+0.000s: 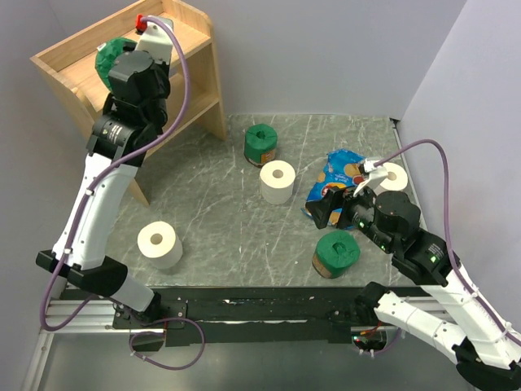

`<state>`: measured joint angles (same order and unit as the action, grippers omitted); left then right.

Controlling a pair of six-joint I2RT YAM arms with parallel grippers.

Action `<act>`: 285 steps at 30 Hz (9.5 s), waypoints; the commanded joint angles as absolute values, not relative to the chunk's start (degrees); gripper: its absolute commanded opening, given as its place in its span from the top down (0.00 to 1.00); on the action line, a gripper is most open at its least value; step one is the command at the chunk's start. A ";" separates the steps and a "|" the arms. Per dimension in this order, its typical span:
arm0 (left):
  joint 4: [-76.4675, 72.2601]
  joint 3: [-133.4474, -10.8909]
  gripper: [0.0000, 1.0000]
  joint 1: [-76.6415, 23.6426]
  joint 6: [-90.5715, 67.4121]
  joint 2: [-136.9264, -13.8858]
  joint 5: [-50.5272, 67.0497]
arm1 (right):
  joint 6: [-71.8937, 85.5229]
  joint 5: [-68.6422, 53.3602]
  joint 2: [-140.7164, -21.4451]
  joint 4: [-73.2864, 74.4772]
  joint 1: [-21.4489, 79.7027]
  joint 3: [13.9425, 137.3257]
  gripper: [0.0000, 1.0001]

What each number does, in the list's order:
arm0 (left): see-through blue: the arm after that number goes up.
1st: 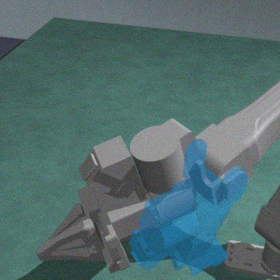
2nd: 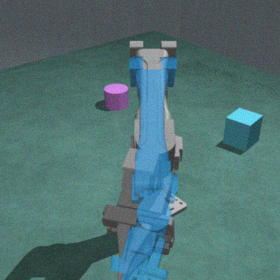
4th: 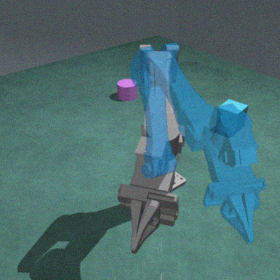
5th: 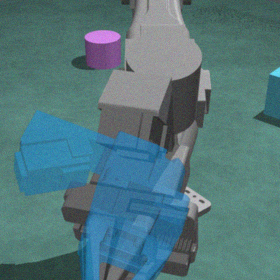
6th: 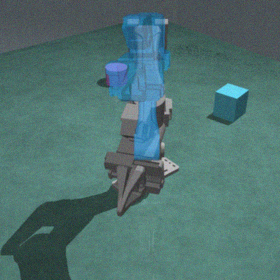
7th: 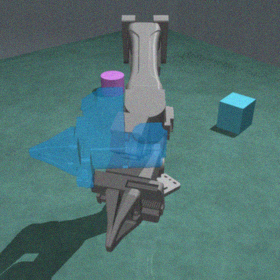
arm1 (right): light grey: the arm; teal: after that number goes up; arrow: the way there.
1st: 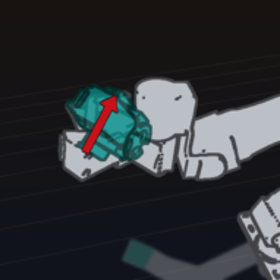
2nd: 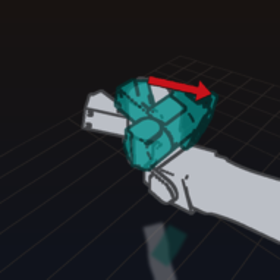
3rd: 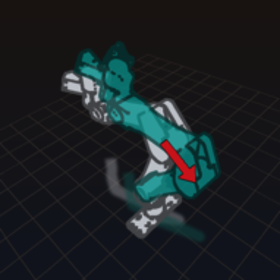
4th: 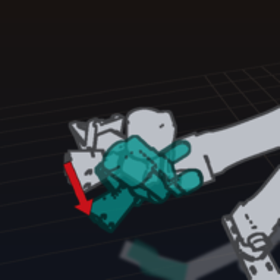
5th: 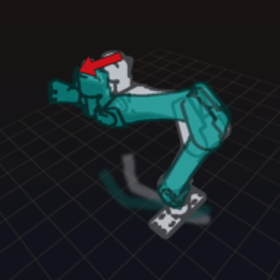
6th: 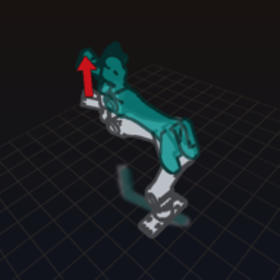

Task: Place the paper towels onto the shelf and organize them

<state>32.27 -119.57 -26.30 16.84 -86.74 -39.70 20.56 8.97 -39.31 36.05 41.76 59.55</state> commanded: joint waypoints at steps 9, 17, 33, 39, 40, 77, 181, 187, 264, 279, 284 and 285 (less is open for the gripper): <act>24.08 -123.58 0.67 -23.39 19.60 -87.28 -41.05 | 20.21 9.23 -38.85 35.86 41.92 62.32 0.00; 23.73 -123.39 0.66 -20.39 19.07 -88.24 -40.43 | 19.78 8.53 -38.50 35.07 41.92 61.00 0.01; 21.98 -124.28 0.34 -16.44 18.01 -90.79 -42.44 | 18.28 9.67 -38.14 36.74 41.92 62.14 0.00; 20.48 -125.42 0.25 -15.47 18.89 -90.44 -43.86 | 18.19 7.56 -39.11 37.79 41.92 62.84 0.00; 19.35 -125.25 0.23 -15.38 19.16 -90.35 -43.94 | 18.11 7.30 -39.37 38.23 41.92 63.19 0.00; 22.94 -112.08 0.15 -17.66 0.72 -74.49 -24.90 | 21.62 5.10 -41.13 36.83 41.84 64.52 0.01; 16.61 -49.31 0.04 -22.59 -17.05 -43.07 -4.84 | 14.23 3.43 -82.28 28.91 59.24 73.83 0.32; 17.05 -49.74 0.04 -23.55 -15.65 -45.43 -0.62 | 17.57 5.62 -71.65 30.15 59.24 67.16 0.31; 27.68 -59.68 0.55 -64.78 -21.18 -85.61 -21.88 | 35.86 31.20 -20.83 44.38 58.80 39.55 0.27; 47.62 -82.84 0.66 -64.78 -18.64 -80.25 -40.50 | 33.58 30.59 -23.90 43.68 58.89 43.32 0.27; 47.73 -94.03 0.66 -64.69 -9.42 -79.81 -49.99 | 32.70 30.67 -25.49 43.68 58.89 45.61 0.27; 45.98 -96.22 0.66 -64.60 -7.23 -79.37 -53.58 | 32.61 30.33 -25.75 43.33 58.89 45.79 0.27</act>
<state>47.11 -88.23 -64.51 -16.25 -83.00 -39.35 33.54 29.34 -24.84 44.66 59.00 42.39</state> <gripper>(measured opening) 0.432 0.729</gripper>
